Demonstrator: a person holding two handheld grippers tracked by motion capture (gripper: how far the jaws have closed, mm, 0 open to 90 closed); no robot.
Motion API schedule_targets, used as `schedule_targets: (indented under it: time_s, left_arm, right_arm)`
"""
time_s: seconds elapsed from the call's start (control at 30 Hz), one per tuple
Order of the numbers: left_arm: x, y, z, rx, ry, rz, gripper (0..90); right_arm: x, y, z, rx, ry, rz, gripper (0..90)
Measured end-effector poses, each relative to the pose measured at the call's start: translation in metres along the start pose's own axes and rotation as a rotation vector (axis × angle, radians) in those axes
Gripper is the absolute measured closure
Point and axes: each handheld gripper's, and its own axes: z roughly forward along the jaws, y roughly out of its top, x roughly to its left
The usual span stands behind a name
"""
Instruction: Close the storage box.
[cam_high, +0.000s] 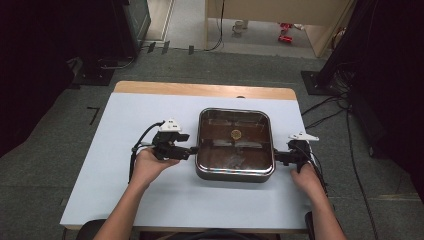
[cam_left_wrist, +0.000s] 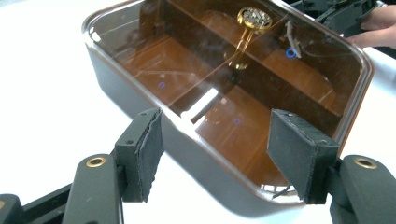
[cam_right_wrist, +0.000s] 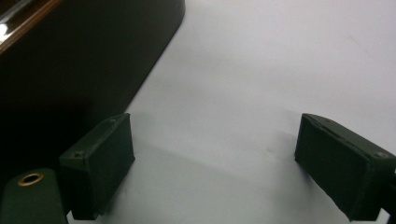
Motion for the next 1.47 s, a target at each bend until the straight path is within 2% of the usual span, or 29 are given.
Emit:
schedule_targets:
  time_s: [0.17, 0.27, 0.6, 0.73, 0.83, 1.0, 1.1, 1.23, 1.47]
  left_arm:
    - [0.004, -0.015, -0.014, -0.042, -0.001, -0.043, 35.7]
    - [0.007, -0.023, -0.02, -0.05, 0.025, -0.054, 35.7]
    - [0.018, -0.056, -0.031, -0.048, 0.104, -0.087, 36.1]
    - [0.023, -0.066, -0.028, -0.035, 0.111, -0.139, 36.1]
    - [0.023, -0.072, -0.023, -0.014, 0.174, -0.125, 35.5]
    - [0.028, -0.083, -0.014, 0.029, 0.206, -0.153, 32.7]
    - [0.028, -0.086, -0.008, 0.07, 0.188, -0.139, 30.7]
    - [0.026, -0.089, 0.001, 0.117, 0.197, -0.099, 27.8]
    - [0.024, -0.09, 0.003, 0.111, 0.194, -0.085, 23.1]
  right_arm:
    - [0.0, 0.0, 0.0, 0.0, 0.0, 0.0, 11.0]
    - [0.0, 0.0, 0.0, 0.0, 0.0, 0.0, 11.1]
    - [0.0, 0.0, 0.0, 0.0, 0.0, 0.0, 11.0]
    - [0.0, 0.0, 0.0, 0.0, 0.0, 0.001, 11.0]
    - [0.0, 0.0, 0.0, -0.001, 0.0, 0.001, 11.1]
    - [0.0, 0.0, 0.0, -0.001, 0.0, 0.001, 11.1]
    - [0.0, 0.0, 0.0, -0.001, 0.0, 0.001, 11.0]
    - [0.0, 0.0, 0.0, -0.001, 0.0, 0.001, 11.1]
    - [0.0, 0.0, 0.0, -0.001, 0.0, 0.001, 11.1]
